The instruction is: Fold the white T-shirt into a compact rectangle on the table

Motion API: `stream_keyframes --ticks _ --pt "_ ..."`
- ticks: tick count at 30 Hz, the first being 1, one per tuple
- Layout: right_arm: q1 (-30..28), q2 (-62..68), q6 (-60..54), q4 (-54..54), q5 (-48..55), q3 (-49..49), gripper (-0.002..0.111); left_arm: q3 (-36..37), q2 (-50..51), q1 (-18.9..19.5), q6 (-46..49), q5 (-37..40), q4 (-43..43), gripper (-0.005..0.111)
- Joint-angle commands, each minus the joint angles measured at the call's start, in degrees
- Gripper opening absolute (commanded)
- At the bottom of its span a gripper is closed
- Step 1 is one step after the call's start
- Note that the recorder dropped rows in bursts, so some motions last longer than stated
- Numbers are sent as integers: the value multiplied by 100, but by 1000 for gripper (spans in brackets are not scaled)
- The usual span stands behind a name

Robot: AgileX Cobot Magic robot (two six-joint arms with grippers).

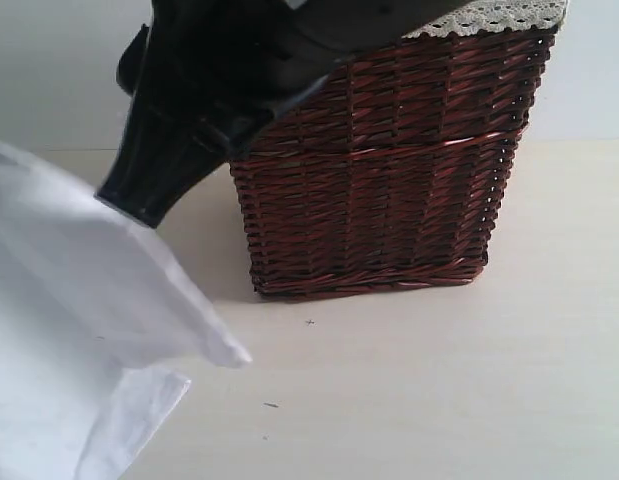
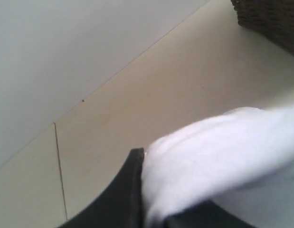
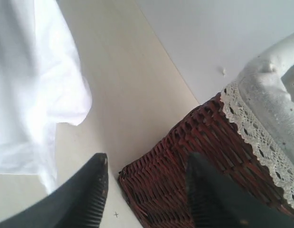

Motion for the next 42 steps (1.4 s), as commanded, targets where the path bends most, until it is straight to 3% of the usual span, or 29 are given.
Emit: stream_keyframes --ticks 1,4,7,11,15,18,20,24,25,30,33,36,38,42 --pt "-22 -42 26 -61 269 -16 54 -51 298 -261 80 -789 689 0" --pt "-22 -42 26 -85 549 -16 54 -122 448 -249 -162 -1752 1213 0" --pt "-22 -90 26 -191 740 -16 54 -517 592 -225 -713 -2434 2340 0" --pt "-22 -237 26 -191 678 -16 54 -1382 802 -225 -1119 -2714 3866 0" --pt "-22 -380 26 -191 683 -16 54 -1953 878 -225 -1111 -3139 4209 0" --pt "-22 -444 26 -191 723 -16 54 -1928 812 -225 -1145 -3230 3206 0" --pt "-22 -444 26 -168 723 -16 54 -1715 800 -225 -540 -2814 2634 0" --pt "-22 -444 26 -5 733 -5 54 -1008 872 -225 1844 -1206 1196 0" --pt "-22 -444 15 18 733 -5 54 -766 896 -240 2688 -841 375 0" --pt "-22 -444 -30 145 721 -5 54 484 1009 -240 5172 95 -2286 0" --pt "-22 -444 -44 186 764 -5 54 1086 1165 -240 5280 537 -2179 2" --pt "-22 -444 -81 329 764 -5 54 1526 1179 -240 4907 122 -1959 20" --pt "-22 -444 -79 371 793 -5 54 1680 1179 -240 4605 -193 -1768 41" --pt "-22 -444 -150 417 835 -5 54 1785 1179 -240 2905 -820 -672 90"
